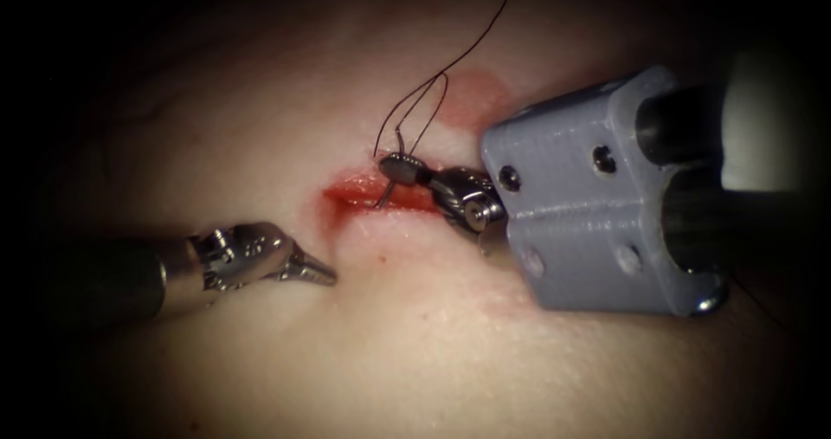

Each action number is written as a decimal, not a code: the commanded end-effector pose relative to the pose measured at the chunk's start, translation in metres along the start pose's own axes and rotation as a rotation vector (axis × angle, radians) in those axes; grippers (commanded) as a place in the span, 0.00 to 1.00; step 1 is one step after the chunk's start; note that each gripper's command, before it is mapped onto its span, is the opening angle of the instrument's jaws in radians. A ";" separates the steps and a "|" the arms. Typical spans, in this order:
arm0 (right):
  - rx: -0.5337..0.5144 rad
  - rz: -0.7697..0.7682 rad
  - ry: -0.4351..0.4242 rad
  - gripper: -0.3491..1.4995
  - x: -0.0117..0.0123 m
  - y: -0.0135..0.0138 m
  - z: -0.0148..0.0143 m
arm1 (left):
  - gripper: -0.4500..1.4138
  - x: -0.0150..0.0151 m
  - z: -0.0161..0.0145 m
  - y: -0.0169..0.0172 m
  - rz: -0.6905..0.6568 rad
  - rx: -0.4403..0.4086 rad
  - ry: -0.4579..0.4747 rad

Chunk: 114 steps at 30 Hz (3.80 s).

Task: Wound Closure
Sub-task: Left gripper opens the cut, right gripper passes the needle through.

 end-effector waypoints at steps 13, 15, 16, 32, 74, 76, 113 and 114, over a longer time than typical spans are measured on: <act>0.017 0.015 0.030 0.00 -0.0002 0.0000 0.0011 | 0.05 -0.0001 0.0009 -0.0003 0.000 -0.002 0.000; 0.009 0.016 0.041 0.00 -0.0001 0.0000 0.0011 | 0.05 -0.0001 0.0009 -0.0003 0.000 -0.002 0.000; 0.001 0.016 0.045 0.00 0.0000 0.0001 0.0010 | 0.05 -0.0001 0.0009 -0.0003 0.000 -0.002 0.000; -0.015 0.049 0.076 0.00 0.0003 -0.0002 0.0011 | 0.05 -0.0001 0.0009 -0.0003 0.000 -0.002 0.000; 0.254 0.387 -0.126 0.00 -0.0067 -0.0051 0.0045 | 0.05 -0.0001 0.0006 -0.0004 0.002 -0.006 0.000; 0.262 0.389 -0.131 0.00 -0.0069 -0.0053 0.0045 | 0.05 -0.0001 0.0006 -0.0004 0.002 -0.006 0.000; 0.180 0.285 -0.064 0.83 -0.0046 -0.0050 0.0049 | 0.05 -0.0003 0.0003 -0.0003 0.003 -0.009 -0.001; 0.173 0.278 -0.057 0.83 -0.0042 -0.0050 0.0049 | 0.05 -0.0003 0.0003 -0.0003 0.003 -0.009 -0.001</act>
